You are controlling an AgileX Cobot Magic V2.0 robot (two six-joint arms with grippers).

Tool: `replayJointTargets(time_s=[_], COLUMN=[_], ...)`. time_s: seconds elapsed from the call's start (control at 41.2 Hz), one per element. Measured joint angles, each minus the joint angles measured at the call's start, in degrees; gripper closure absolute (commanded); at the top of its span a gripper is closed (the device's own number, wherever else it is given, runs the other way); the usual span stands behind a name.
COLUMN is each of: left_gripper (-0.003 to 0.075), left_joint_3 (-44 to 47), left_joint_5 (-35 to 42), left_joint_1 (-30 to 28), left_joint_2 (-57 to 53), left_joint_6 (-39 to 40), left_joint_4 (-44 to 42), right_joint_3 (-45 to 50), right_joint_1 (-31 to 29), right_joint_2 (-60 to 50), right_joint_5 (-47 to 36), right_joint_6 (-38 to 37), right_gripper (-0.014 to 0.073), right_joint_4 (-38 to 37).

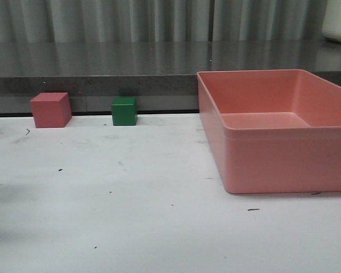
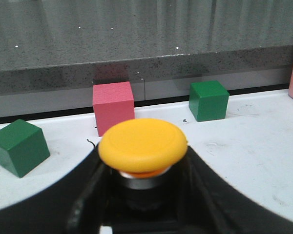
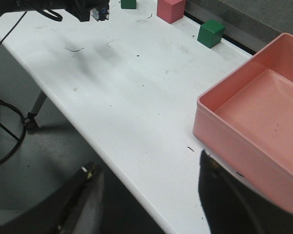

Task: Place and stand button with both arms
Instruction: 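Lift the button and swing it toward the table edge near the left arm, then lower the button upright, yellow cap up, and release it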

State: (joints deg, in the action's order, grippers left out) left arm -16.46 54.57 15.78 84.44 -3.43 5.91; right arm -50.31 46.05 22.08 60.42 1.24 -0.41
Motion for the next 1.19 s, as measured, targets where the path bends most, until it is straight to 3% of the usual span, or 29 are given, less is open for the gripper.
replayJointTargets(time_s=[0.17, 0.388, 1.188], left_gripper=[0.0552, 0.0552, 0.0551], left_joint_3=[-0.11, -1.06, -8.68], left_joint_5=[8.78, 9.78, 10.19], left_joint_1=[0.89, 0.91, 0.91], left_joint_2=[8.96, 15.11, 26.07], left_joint_6=[0.45, 5.23, 5.79], left_joint_4=[-0.26, -0.91, -1.10], right_joint_3=[0.00, 0.00, 0.00], right_joint_1=[0.00, 0.00, 0.00], right_joint_2=[0.00, 0.00, 0.00], right_joint_5=[0.00, 0.00, 0.00], right_joint_6=[0.00, 0.00, 0.00], right_gripper=[0.0144, 0.0144, 0.0144], right_joint_4=[0.00, 0.00, 0.00])
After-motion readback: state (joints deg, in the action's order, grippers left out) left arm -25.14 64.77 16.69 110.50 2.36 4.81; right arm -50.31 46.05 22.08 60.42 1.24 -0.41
